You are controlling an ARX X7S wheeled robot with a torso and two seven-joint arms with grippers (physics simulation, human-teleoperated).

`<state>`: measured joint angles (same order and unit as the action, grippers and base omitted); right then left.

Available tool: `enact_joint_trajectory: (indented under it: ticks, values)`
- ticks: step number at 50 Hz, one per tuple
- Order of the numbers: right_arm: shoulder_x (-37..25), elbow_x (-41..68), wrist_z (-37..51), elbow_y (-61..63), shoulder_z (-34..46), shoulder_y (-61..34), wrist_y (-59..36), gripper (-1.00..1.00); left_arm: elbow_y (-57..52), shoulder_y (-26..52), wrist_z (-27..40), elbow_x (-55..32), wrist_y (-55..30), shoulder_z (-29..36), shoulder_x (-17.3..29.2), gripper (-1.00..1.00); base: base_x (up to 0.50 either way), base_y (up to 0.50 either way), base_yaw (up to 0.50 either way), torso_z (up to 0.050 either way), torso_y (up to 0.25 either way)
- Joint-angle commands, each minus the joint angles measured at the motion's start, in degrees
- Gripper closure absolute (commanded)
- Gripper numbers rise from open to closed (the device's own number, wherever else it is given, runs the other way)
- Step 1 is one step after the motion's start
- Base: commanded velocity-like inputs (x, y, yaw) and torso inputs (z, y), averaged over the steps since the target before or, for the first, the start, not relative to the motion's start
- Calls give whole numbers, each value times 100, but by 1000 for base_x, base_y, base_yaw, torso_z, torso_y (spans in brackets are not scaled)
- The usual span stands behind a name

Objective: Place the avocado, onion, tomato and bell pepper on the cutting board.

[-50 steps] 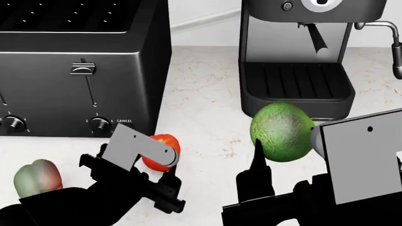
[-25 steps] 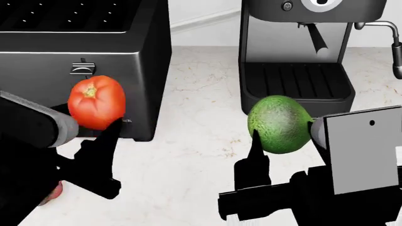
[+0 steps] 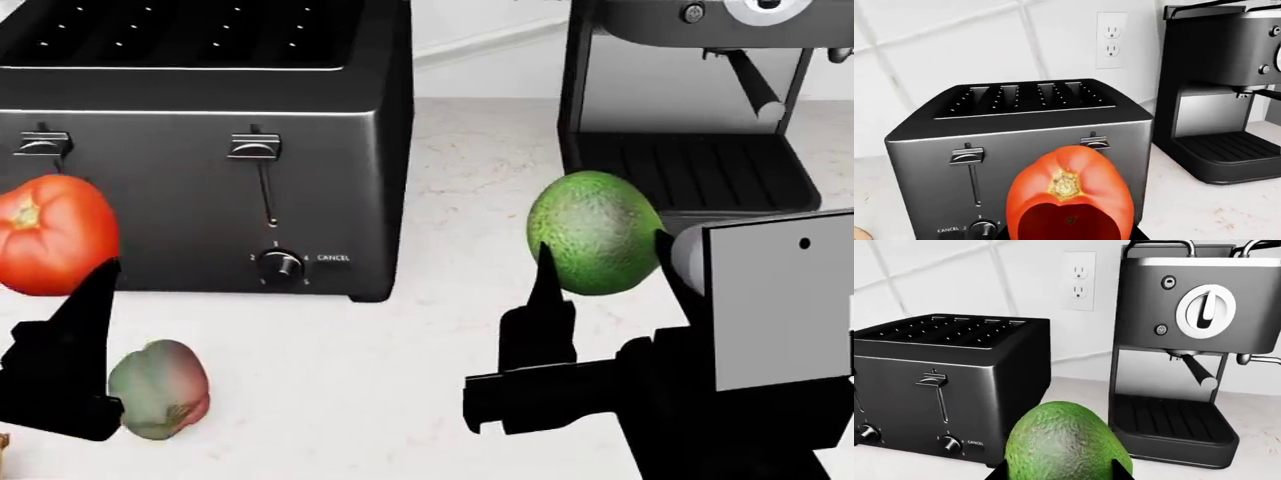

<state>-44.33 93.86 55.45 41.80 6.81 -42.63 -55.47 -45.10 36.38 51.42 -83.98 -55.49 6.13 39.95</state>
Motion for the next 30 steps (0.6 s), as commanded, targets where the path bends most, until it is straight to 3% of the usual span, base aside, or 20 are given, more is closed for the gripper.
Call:
enact_joint_trajectory:
  ticks: [1,30]
  values:
    - [32,-66,-154,164,-196,33,35,100,-101,-245,122,-67,186,-299,20,100,0,500,0,0,0]
    - [-53,58,-118,191,-159,39,80,100,-102,-330,210,-82,247,-270,37,100,0,500,0,1,0]
